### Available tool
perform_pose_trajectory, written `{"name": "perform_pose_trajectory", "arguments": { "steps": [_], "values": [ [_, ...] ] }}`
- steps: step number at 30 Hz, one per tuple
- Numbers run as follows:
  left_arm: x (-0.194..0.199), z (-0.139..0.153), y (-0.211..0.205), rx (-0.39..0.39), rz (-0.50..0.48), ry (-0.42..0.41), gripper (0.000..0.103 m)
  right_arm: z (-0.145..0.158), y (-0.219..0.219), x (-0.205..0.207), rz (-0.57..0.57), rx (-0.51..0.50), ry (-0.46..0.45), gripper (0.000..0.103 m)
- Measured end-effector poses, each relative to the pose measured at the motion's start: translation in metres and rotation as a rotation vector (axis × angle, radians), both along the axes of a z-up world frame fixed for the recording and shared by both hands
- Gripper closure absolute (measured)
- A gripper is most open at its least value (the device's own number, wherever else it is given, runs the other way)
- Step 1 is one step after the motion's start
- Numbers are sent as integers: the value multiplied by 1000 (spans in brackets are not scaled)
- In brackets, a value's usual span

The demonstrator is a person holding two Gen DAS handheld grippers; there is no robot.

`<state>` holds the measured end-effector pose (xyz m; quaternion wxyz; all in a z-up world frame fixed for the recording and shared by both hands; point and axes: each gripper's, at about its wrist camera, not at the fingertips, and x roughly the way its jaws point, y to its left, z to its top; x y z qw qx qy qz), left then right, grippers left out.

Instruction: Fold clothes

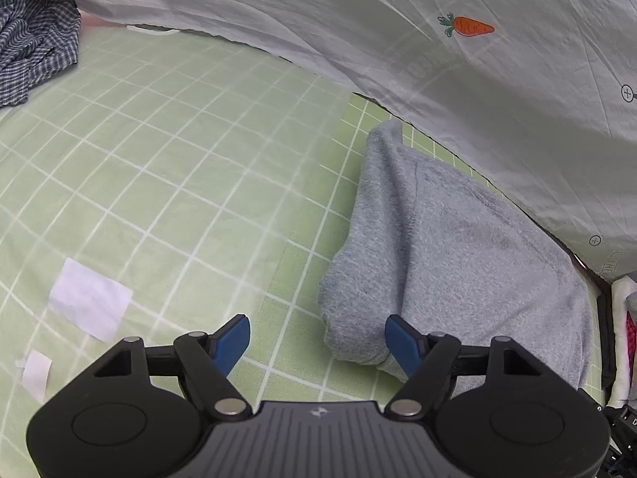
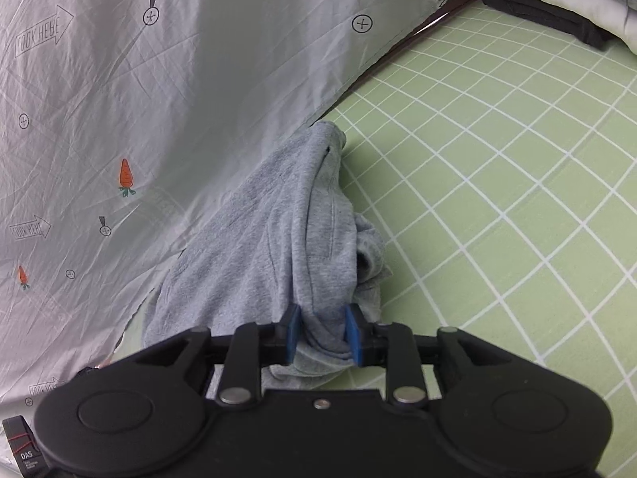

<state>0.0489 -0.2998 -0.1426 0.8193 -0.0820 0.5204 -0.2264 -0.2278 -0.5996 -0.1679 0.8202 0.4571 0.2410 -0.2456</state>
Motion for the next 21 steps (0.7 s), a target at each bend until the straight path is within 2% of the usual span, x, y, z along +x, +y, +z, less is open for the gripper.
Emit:
{"name": "perform_pose_trajectory", "arguments": {
  "steps": [1, 2, 3, 4, 5, 6, 9, 11, 13, 14, 16, 17, 18, 19, 20, 21],
  "values": [
    [3, -2, -3, -1, -2, 5, 28, -1, 0, 3, 15, -1, 8, 67],
    [5, -4, -5, -5, -1, 10, 28, -1, 0, 4, 26, -10, 16, 67],
    [8, -5, -6, -16, 4, 13, 29, -2, 1, 6, 36, -20, 25, 72],
    [10, -5, -6, -34, 11, 17, 35, -1, 2, 6, 46, -28, 27, 86],
    [13, -6, -6, -61, 12, 28, 63, -1, 2, 6, 56, -36, 29, 93],
    [15, -6, -7, -80, 10, 38, 97, 1, 0, 2, 52, -33, 20, 97],
    [15, 4, -7, -96, 2, 18, 96, 13, -9, -22, -16, -9, -77, 99],
    [14, 8, -1, -120, 17, 23, 96, 13, -22, -44, -97, 58, -141, 99],
    [15, 0, 5, -131, 37, 69, 96, 2, -32, -54, -140, 93, -111, 99],
    [14, -4, 6, -122, 37, 84, 95, -9, -36, -51, -122, 88, -38, 99],
    [12, -11, 3, -82, 21, 85, 87, -23, -37, -41, -84, 94, 90, 97],
    [10, -8, 2, -64, 12, 70, 80, -23, -37, -40, -86, 95, 92, 97],
    [9, -3, 3, -51, 3, 55, 69, -19, -36, -40, -91, 86, 82, 92],
    [10, 1, 3, -38, -4, 34, 60, -14, -35, -39, -98, 62, 90, 76],
    [11, 6, 4, -24, -13, 8, 36, -8, -35, -37, -105, 26, 105, 63],
    [13, 10, 5, -9, -21, -18, 15, -3, -37, -35, -103, -16, 115, 35]
  ]
}}
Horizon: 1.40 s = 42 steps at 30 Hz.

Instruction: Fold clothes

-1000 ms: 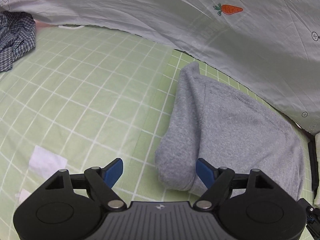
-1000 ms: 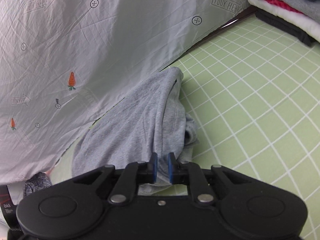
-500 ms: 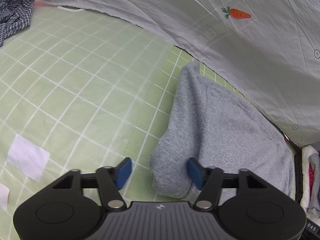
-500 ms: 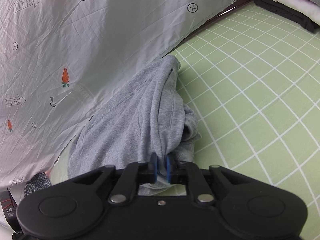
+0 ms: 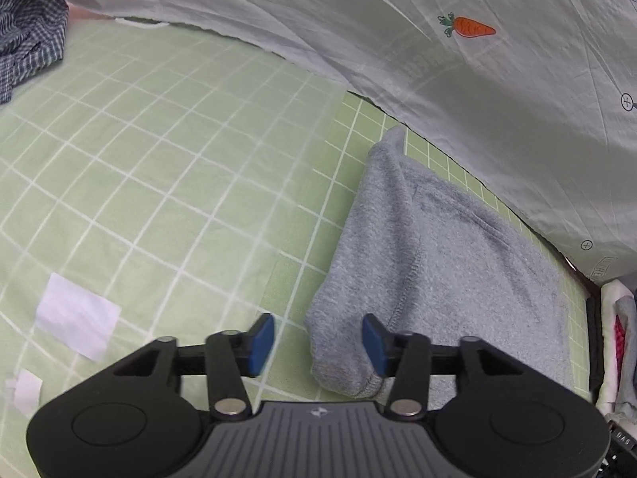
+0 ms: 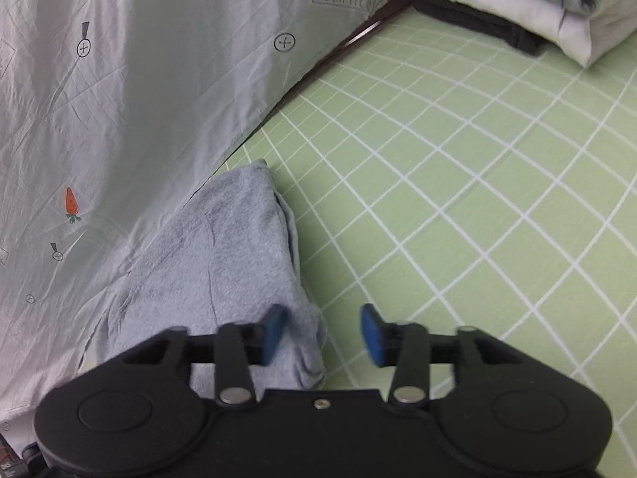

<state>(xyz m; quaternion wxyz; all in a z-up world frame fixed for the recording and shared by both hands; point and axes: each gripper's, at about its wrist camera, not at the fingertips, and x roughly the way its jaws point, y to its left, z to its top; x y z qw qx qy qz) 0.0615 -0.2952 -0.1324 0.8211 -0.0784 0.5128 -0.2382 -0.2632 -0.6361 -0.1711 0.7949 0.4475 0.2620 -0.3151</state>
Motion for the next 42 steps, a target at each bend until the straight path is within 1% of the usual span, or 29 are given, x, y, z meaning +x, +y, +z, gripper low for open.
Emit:
{"name": "perform_pose_trajectory", "arguments": {
  "steps": [1, 3, 4, 5, 6, 8, 10, 13, 15, 17, 19, 21, 23, 26, 27, 28, 29, 31, 32, 33, 34, 36, 37, 38, 39, 40, 41, 42],
  "values": [
    [2, 4, -1, 12, -16, -28, 11, 5, -1, 2, 5, -42, 11, 18],
    [6, 10, -7, 41, -67, -83, 10, 10, -8, 10, 43, -63, -2, 17],
    [9, 11, -14, 63, -108, -101, 10, 10, -12, 16, 64, -61, -12, 13],
    [12, 10, -22, 85, -153, -115, 8, 10, -17, 21, 83, -58, -23, 10],
    [16, 8, -29, 99, -197, -121, 5, 10, -21, 27, 103, -56, -33, 4],
    [25, 1, -42, 100, -269, -100, 5, 4, -32, 45, 157, -27, -46, 4],
    [34, -8, -53, 79, -313, -65, 5, -2, -42, 61, 190, 0, -39, 4],
    [49, -22, -70, 40, -349, 10, 4, -13, -53, 84, 242, 34, -29, 4],
    [56, -29, -80, 24, -373, 39, 5, -19, -58, 96, 275, 48, -20, 4],
    [59, -31, -88, 7, -396, 37, 3, -22, -59, 106, 310, 38, -14, 4],
    [62, -30, -96, 5, -416, 28, 2, -21, -59, 114, 347, 27, -10, 4],
    [65, -26, -100, 14, -418, 10, 2, -18, -58, 121, 356, -11, 26, 4],
    [70, -21, -101, 19, -406, -14, 2, -5, -58, 124, 330, -111, 51, 4],
    [90, -4, -94, -16, -316, -45, 2, 16, -70, 128, 256, -243, 47, 4],
    [99, 1, -92, -25, -283, -57, 2, 23, -74, 133, 251, -288, 52, 6],
    [107, 5, -91, -32, -252, -71, 2, 29, -79, 139, 249, -333, 58, 12],
    [114, 8, -91, -36, -232, -84, 3, 34, -84, 146, 274, -363, 56, 17],
    [129, 14, -97, -43, -221, -112, 4, 36, -92, 165, 355, -363, 50, 39],
    [136, 15, -104, -50, -231, -114, 8, 36, -96, 176, 400, -352, 50, 42],
    [142, 15, -111, -56, -244, -111, 11, 32, -95, 188, 443, -339, 78, 47],
    [148, 14, -118, -62, -257, -108, 13, 28, -95, 199, 487, -326, 107, 47],
    [156, 8, -133, -63, -276, -79, 23, 19, -94, 222, 574, -299, 167, 47],
    [158, 5, -139, -64, -283, -67, 26, 14, -93, 227, 578, -290, 201, 47],
    [159, 2, -143, -66, -289, -60, 40, 8, -92, 232, 579, -282, 236, 49],
    [159, -1, -147, -62, -290, -53, 68, 4, -92, 233, 583, -259, 239, 71],
    [159, -1, -148, -54, -282, -56, 90, 2, -93, 230, 573, -235, 218, 94],
    [158, -1, -148, -49, -270, -66, 101, 4, -94, 225, 549, -227, 186, 94],
    [157, 3, -143, -73, -253, -77, 100, 6, -95, 219, 523, -219, 153, 95]
  ]
}}
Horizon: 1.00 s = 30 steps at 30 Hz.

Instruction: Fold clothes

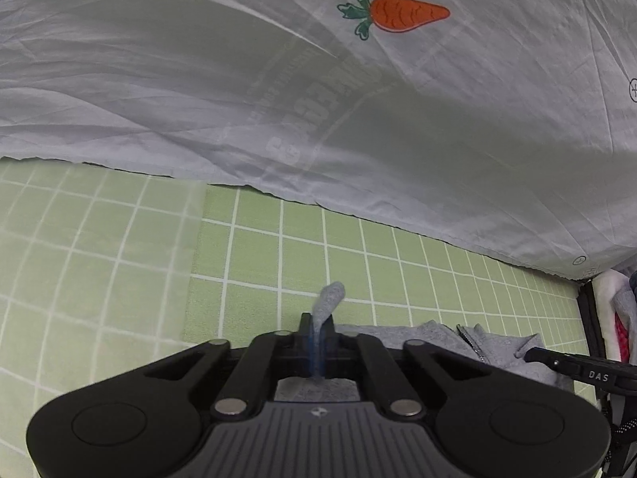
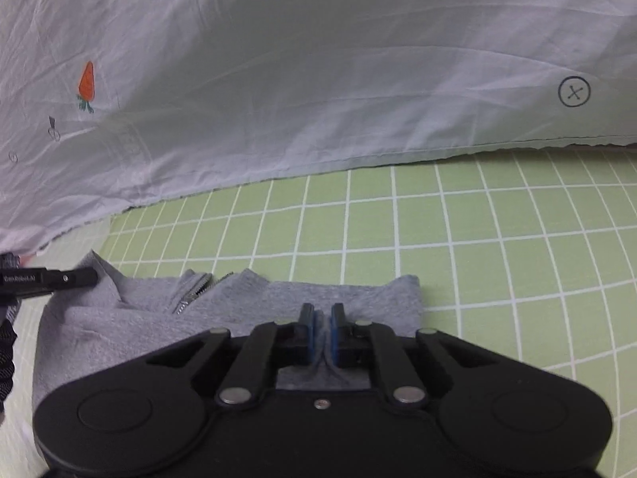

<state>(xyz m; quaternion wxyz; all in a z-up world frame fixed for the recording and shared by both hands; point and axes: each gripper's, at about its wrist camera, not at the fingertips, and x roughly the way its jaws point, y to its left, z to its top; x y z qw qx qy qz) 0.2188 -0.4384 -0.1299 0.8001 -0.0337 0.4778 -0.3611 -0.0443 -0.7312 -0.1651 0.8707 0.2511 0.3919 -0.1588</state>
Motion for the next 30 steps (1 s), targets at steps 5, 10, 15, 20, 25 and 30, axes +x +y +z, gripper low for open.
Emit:
{"name": "perform_pose_trajectory", "arguments": {
  "steps": [5, 10, 15, 20, 25, 30],
  "values": [
    [2, 19, 46, -258, 123, 9, 100, 27, -13, -52, -177, 72, -361, 96],
    [8, 3, 41, -170, 193, 2, 93, 13, -24, -58, -274, 139, -421, 96],
    [7, -12, 42, -46, 215, 44, 30, 20, -6, -41, -265, -88, -168, 37],
    [-25, -13, 67, -53, 127, 107, 13, 11, 0, -76, -258, 34, -165, 14],
    [-64, -31, 79, -40, -7, 208, 12, -23, 11, -115, -274, 249, -135, 13],
    [-76, -45, 83, -142, -57, 292, 3, -39, 22, -136, -225, 409, -223, 5]
  ]
}}
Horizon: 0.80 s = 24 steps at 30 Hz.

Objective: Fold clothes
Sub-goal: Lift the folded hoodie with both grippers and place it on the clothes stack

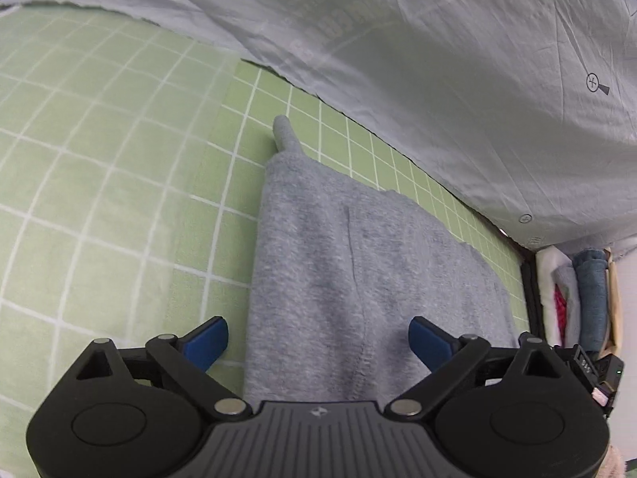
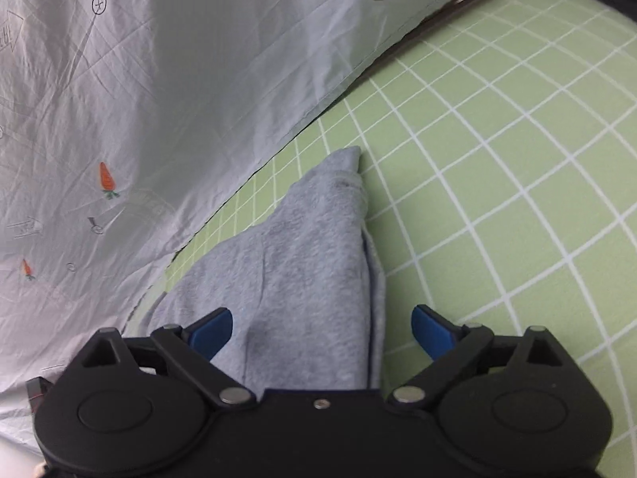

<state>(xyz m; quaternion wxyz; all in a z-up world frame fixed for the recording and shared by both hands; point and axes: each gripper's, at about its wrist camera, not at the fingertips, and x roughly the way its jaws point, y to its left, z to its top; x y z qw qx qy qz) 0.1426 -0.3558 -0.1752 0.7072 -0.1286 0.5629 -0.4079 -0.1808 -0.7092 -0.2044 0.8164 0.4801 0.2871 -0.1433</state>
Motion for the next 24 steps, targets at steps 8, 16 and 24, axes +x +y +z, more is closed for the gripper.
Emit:
{"name": "perform_pose_trajectory", "arguments": {
  "steps": [8, 16, 24],
  "values": [
    [-12, -11, -24, -119, -100, 95, 1, -12, 18, 36, 138, 151, -111, 0],
    [-53, -5, -21, -167, -73, 221, 60, -18, 62, 38, 106, 358, -159, 47],
    [-118, 32, -24, -269, -171, 375, 63, 20, 88, -91, -149, 518, -305, 52]
  ]
}}
